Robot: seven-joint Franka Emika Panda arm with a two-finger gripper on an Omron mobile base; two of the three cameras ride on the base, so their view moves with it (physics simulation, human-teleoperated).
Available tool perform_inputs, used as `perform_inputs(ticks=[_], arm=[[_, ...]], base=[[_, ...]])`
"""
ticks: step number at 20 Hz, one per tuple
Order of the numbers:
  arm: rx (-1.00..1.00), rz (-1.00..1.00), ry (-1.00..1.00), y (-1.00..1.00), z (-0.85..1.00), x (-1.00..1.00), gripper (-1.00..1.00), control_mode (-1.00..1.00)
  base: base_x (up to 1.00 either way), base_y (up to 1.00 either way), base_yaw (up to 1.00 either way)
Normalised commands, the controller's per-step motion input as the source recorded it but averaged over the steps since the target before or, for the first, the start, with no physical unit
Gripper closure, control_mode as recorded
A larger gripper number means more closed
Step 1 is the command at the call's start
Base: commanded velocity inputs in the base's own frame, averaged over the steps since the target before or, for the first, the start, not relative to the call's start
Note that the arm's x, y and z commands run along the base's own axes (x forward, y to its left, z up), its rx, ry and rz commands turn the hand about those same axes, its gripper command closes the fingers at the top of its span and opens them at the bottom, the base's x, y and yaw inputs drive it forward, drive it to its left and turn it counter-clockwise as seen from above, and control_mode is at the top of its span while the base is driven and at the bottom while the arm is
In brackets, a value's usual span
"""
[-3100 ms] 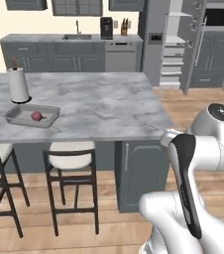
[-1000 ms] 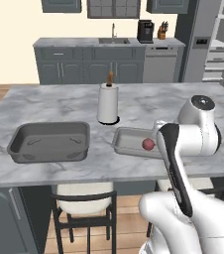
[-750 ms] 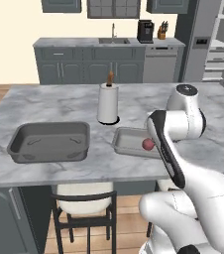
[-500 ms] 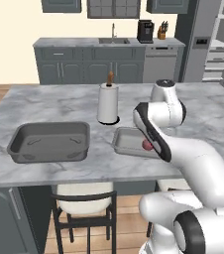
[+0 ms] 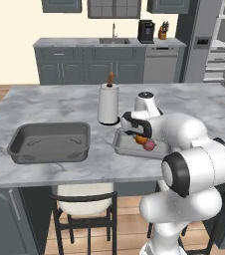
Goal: Place the cold items (onion and tangerine) from the fridge in one tupperware on the dining counter. Place the warm items (hot dog and kebab skewer) in the stove area in another tupperware.
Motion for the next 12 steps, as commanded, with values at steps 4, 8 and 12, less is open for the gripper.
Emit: perform_inputs(ticks=[4, 8, 12], arm=[[0.02, 0.02, 0.06, 0.0, -0.49, 1.0, 1.0, -1.0], [0.02, 0.0, 0.05, 0.0, -0.34, 1.0, 1.0, -1.0], [0.0, 0.0, 0.06, 0.0, -0.59, 0.99, 1.0, -1.0]], base=[[0.0, 0.0, 0.0], [0.0, 0.0, 0.0], [0.0, 0.0, 0.0]])
